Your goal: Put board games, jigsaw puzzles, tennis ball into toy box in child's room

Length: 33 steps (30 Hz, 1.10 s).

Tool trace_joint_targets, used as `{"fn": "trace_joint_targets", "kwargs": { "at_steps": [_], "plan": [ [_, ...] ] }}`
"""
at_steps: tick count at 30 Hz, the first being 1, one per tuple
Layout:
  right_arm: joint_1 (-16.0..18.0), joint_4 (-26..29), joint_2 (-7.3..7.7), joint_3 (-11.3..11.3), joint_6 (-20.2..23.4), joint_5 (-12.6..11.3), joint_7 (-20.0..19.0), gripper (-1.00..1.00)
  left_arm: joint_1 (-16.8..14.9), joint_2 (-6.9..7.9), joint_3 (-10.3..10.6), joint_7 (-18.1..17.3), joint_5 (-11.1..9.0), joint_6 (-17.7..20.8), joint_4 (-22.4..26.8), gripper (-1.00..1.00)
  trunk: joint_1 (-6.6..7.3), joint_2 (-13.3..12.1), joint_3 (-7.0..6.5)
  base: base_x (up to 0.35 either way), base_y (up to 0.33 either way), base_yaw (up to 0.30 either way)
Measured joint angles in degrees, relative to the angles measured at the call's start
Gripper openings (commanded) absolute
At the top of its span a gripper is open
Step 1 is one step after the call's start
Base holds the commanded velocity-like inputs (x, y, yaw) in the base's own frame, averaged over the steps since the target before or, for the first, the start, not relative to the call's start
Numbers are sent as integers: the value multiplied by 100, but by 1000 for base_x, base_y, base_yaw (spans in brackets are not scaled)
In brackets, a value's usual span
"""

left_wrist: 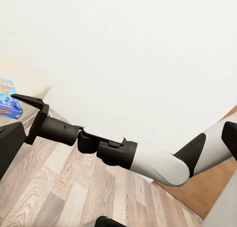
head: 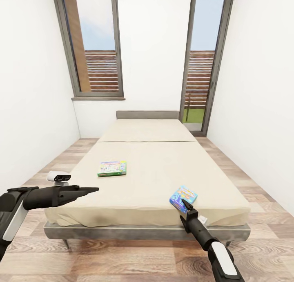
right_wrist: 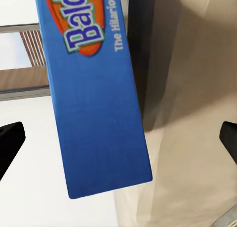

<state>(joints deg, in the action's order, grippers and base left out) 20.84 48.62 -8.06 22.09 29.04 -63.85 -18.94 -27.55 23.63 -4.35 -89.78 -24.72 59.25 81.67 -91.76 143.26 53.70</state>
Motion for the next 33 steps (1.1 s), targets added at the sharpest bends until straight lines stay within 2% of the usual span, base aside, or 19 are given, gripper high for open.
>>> {"fn": "trace_joint_targets", "kwargs": {
  "at_steps": [1, 5, 13, 16, 28, 29, 33],
  "plan": [
    [0, 1, 0, 0, 0, 2, 1, -100, 0, 0, 0, 0, 0, 0, 0, 100, 0, 0, 0, 0, 0, 0],
    [4, 8, -4, -7, 13, -80, -19, -100, -2, -2, 2, -1, 1, -1, -2, 100, 0, 0, -1, 0, 0, 0],
    [3, 5, 4, -5, 23, -73, -16, -100, -2, -2, -11, -1, -25, -1, -2, 100, 0, 0, -1, 0, 0, 0],
    [3, 4, 4, -6, 29, -55, -14, -100, -2, -1, -19, -1, -45, 0, -2, 100, 8, -4, -67, 0, 0, 0],
    [3, 6, 4, -6, 42, -62, -12, -100, -2, -1, -15, -1, -56, 8, -2, 100, 271, -484, -283, 0, 0, 0],
    [3, 6, 12, -141, 90, -44, -11, -100, -3, -2, -20, -1, -51, 7, -3, 100, 293, -524, -301, 0, 0, 0],
    [3, 7, 21, -217, 95, -54, -15, -100, -2, -1, -19, -1, -50, 8, -2, 100, 380, -685, -372, 0, 0, 0]
  ]
}}
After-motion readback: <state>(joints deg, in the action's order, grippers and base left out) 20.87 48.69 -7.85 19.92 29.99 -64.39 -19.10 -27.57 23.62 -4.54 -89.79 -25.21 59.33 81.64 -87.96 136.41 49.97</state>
